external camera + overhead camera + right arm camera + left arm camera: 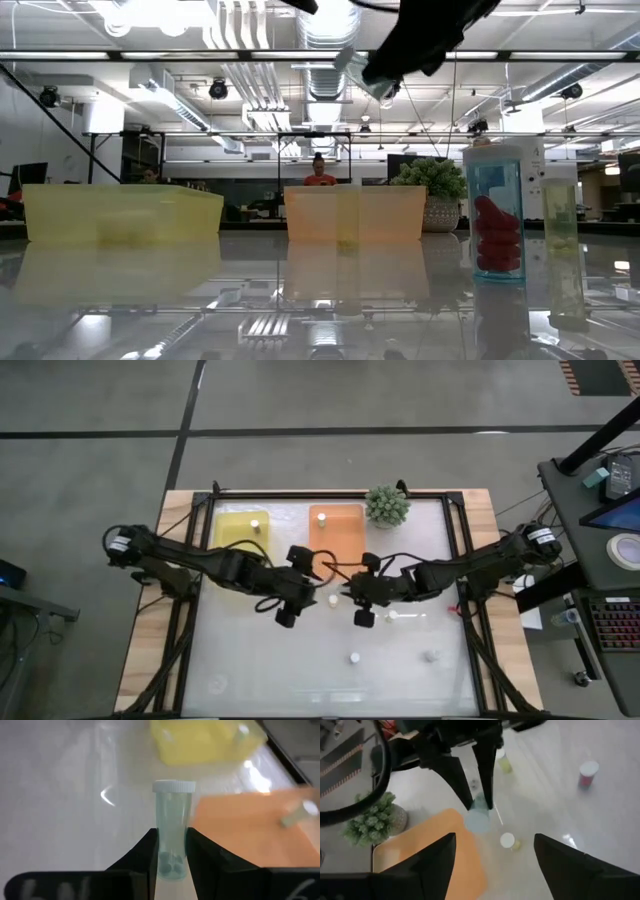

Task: Pick and place medicine bottles into bin by pill shape (circle, oval)
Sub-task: Put the green tablet capsule into the orange bin

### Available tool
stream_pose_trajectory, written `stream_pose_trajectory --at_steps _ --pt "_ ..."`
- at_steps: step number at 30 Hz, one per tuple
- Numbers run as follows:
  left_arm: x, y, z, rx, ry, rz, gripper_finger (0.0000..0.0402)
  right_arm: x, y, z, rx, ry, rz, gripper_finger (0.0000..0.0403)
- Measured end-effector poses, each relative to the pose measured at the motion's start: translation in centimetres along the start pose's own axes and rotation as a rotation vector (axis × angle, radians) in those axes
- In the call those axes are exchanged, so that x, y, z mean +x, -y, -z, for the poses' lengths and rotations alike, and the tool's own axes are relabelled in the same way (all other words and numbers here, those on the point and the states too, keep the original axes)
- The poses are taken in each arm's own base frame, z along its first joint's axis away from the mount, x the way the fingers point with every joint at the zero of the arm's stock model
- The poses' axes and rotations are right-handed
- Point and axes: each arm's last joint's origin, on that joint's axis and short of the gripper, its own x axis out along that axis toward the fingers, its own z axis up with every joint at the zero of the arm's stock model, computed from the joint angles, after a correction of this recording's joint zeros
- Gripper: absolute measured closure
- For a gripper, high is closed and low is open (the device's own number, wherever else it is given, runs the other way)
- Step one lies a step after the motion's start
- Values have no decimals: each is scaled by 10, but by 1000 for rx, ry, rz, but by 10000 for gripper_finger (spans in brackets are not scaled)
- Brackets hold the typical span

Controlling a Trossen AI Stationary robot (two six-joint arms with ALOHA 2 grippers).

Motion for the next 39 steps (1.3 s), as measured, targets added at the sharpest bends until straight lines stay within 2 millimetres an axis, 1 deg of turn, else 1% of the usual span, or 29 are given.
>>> stream_pose_trajectory --at_steps 3,7,13,15,19,24,29,34,39 --pt "-5 4 16 -48 65 -22 148 2 13 1 40 -74 23 324" --pt "-7 10 41 -88 196 -73 148 4 38 -8 85 -129 8 324" --pt "-18 12 72 -108 378 -250 148 8 91 -25 150 -189 -5 327" --pt "-23 13 81 -108 432 -284 148 14 107 -29 159 -224 4 328" --pt "-29 17 99 -117 505 -327 148 33 138 -36 141 -327 20 327" --pt "-34 21 119 -111 543 -353 148 67 169 -40 76 -467 28 327" --pt "-49 18 124 -141 610 -375 148 106 193 -36 -21 -530 12 326" --pt "-53 19 132 -145 618 -378 148 138 213 -28 -25 -579 12 327" --pt "-56 19 133 -147 625 -380 148 163 218 -20 -60 -644 -18 323"
